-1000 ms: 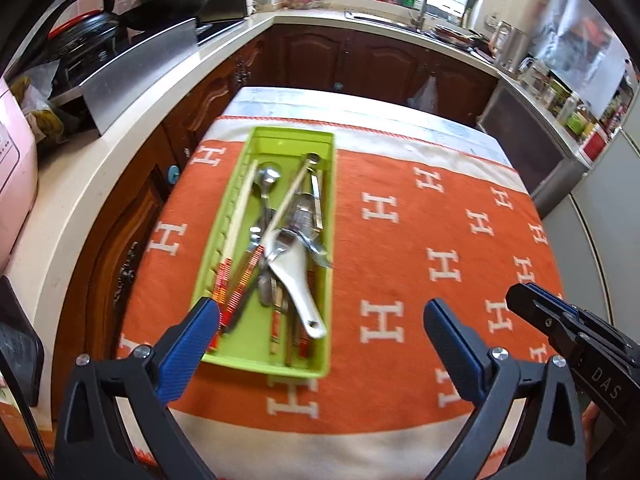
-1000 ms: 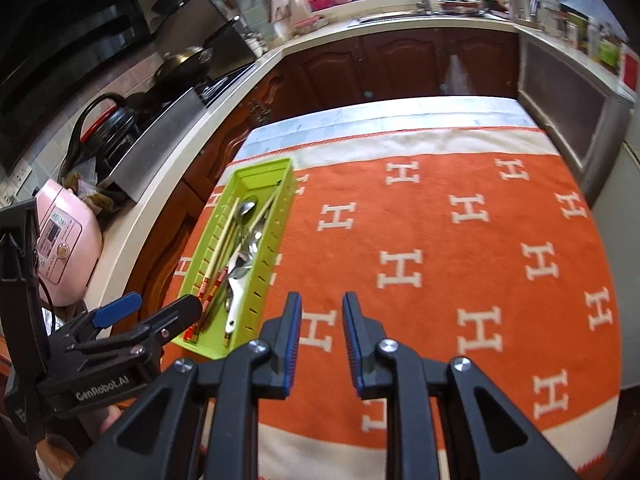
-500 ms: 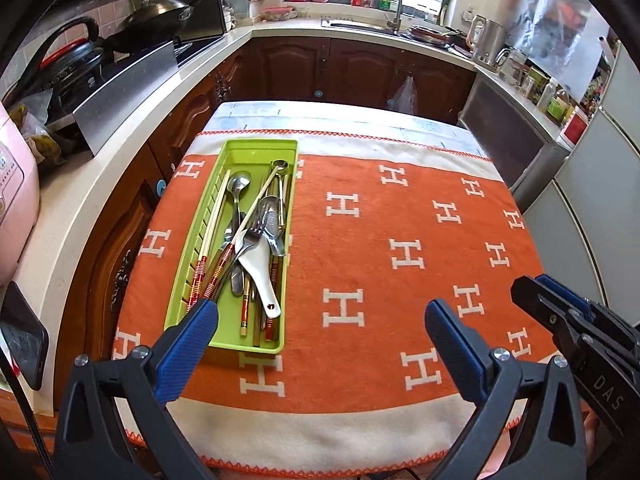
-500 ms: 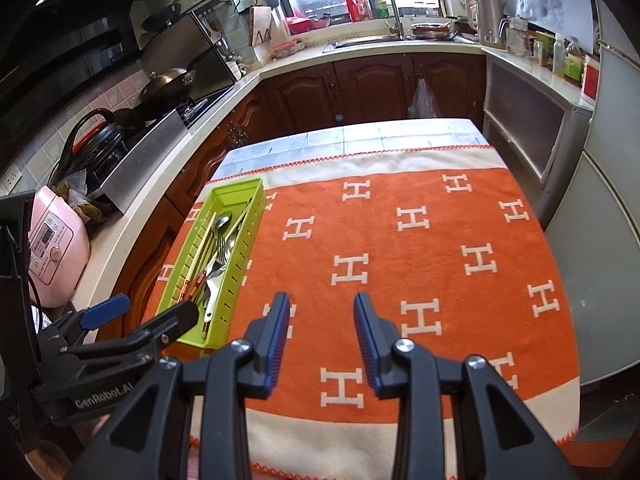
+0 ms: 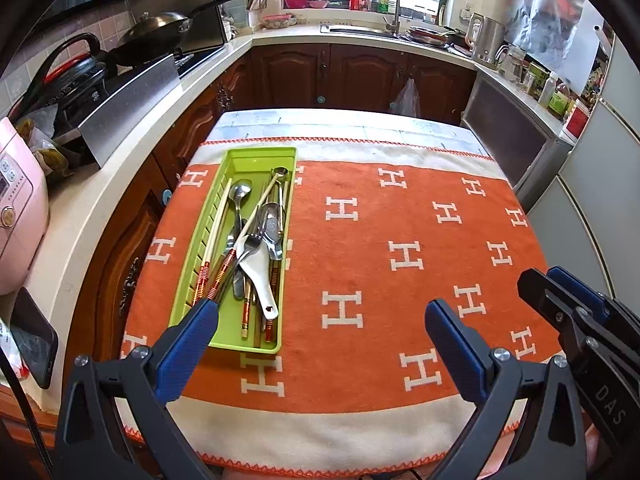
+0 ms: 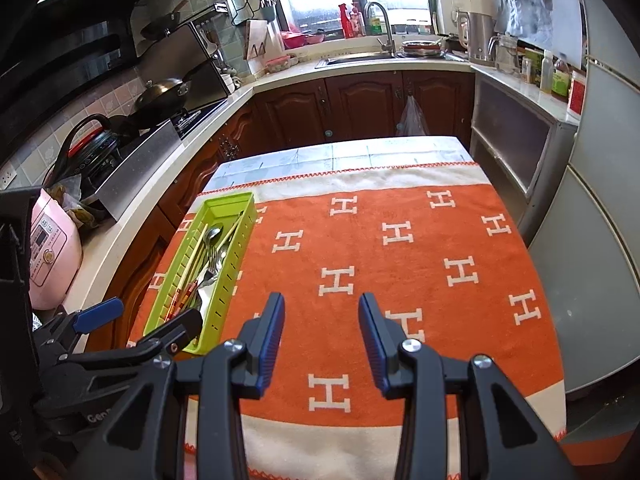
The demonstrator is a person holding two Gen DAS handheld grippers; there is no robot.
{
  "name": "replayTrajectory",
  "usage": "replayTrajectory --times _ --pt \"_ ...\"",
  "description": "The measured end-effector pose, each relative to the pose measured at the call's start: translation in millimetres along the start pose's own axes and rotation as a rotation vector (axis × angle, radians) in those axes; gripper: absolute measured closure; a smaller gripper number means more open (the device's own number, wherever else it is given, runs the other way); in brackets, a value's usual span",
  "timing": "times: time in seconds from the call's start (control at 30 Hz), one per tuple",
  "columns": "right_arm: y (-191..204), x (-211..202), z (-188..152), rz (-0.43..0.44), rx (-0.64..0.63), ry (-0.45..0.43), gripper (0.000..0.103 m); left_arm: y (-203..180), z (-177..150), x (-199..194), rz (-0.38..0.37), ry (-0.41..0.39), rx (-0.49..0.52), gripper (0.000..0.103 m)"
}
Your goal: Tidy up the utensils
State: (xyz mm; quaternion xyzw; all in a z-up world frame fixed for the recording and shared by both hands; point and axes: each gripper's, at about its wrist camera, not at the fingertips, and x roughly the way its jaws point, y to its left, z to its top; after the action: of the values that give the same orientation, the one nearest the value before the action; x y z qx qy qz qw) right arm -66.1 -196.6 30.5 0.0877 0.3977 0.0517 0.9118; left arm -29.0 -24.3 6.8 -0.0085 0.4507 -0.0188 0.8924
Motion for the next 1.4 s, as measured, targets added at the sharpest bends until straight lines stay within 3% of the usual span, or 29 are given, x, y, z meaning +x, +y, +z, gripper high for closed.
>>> replayTrajectory --times 1.4 --pt "10.8 5.7 -3.1 0.026 -0.021 0.007 0.064 4.6 -1.7 3.9 0.018 0.002 -0.034 0.001"
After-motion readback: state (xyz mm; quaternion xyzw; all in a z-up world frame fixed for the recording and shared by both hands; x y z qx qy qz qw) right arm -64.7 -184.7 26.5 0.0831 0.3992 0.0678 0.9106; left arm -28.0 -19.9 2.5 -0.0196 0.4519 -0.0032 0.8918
